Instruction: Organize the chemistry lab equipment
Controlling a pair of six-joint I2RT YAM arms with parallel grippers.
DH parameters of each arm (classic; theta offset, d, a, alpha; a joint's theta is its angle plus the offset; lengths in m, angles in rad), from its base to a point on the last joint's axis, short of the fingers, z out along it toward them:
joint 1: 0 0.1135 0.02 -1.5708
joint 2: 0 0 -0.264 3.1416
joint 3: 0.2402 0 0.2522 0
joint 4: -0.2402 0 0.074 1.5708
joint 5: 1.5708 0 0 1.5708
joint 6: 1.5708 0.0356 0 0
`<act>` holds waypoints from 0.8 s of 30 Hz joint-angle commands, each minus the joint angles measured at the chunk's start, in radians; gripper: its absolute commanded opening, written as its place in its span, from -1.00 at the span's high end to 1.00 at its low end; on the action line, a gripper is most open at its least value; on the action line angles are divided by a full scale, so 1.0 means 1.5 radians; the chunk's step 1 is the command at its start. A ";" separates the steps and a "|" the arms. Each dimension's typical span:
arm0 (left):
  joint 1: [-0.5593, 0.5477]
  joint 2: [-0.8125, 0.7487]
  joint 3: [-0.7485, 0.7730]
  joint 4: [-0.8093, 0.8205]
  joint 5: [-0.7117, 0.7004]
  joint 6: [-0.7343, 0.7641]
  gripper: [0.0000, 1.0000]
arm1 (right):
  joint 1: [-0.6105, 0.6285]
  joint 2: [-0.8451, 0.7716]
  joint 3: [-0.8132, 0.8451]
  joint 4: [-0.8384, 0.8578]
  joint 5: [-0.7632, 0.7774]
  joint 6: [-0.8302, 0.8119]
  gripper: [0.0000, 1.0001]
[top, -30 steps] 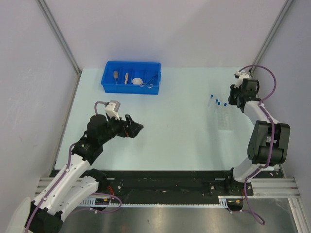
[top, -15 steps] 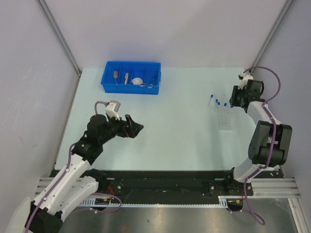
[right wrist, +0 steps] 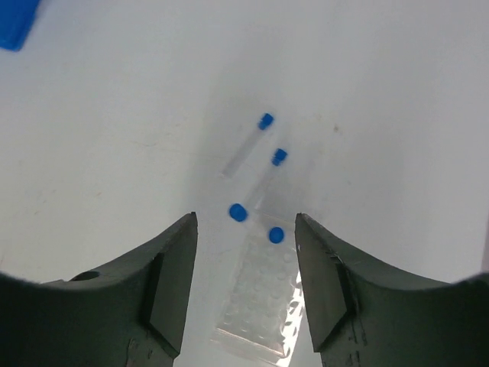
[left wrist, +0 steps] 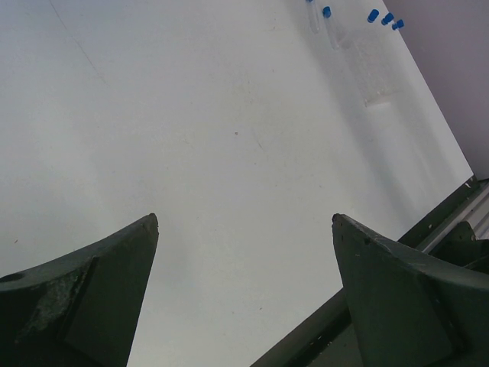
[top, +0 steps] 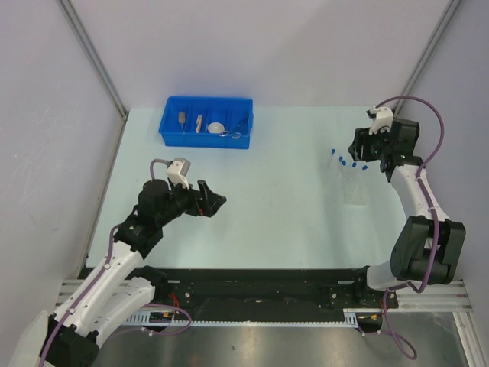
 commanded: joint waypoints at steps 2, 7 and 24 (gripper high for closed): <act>0.005 0.005 0.012 0.022 0.017 -0.008 -1.00 | 0.064 -0.012 0.030 -0.043 -0.077 -0.050 -0.22; 0.006 -0.001 0.006 0.016 0.013 -0.007 -1.00 | 0.120 0.035 0.061 -0.087 -0.109 -0.033 -0.27; 0.005 -0.001 -0.005 0.010 -0.005 -0.006 -0.99 | 0.223 0.289 0.203 -0.108 0.226 0.158 -0.28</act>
